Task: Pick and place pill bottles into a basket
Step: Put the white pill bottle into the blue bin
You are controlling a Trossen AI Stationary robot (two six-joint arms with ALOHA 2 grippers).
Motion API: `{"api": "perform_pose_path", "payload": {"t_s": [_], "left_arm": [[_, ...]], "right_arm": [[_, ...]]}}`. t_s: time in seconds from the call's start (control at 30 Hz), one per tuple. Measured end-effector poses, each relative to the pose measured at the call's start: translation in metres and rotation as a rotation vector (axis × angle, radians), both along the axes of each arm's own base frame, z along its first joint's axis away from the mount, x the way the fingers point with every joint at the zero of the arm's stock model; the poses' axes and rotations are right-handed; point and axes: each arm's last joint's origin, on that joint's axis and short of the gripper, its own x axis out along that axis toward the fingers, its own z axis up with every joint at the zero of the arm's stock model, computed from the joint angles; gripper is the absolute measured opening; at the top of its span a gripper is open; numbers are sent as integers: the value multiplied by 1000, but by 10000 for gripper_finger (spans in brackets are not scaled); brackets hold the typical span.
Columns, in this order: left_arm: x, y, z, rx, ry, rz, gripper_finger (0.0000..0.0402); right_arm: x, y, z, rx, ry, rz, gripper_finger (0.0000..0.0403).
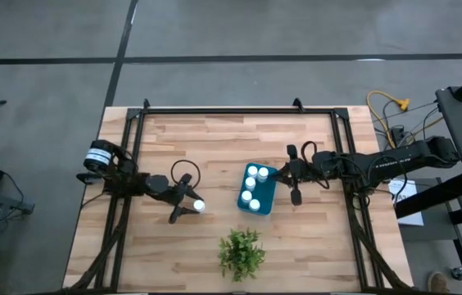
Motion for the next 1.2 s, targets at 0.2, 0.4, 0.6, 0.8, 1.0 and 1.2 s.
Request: {"api": "perform_pose_path", "payload": {"t_s": [0.2, 0.4, 0.6, 0.8, 1.0, 1.2], "left_arm": [[-2, 0, -2, -7, 24, 4, 215], [-4, 0, -9, -6, 89, 6, 215], [2, -1, -16, -22, 99, 7, 215], [7, -2, -22, -28, 65, 5, 215], [11, -3, -27, -24, 54, 8, 215], [16, -5, -24, -26, 36, 1, 215]], "right_arm": [[0, 0, 0, 0, 0, 0, 8], [0, 0, 0, 2, 0, 0, 8], [0, 0, 0, 0, 0, 0, 8], [0, 0, 0, 0, 0, 0, 8], [0, 0, 0, -3, 1, 0, 8], [0, 0, 0, -3, 1, 1, 8]]}}
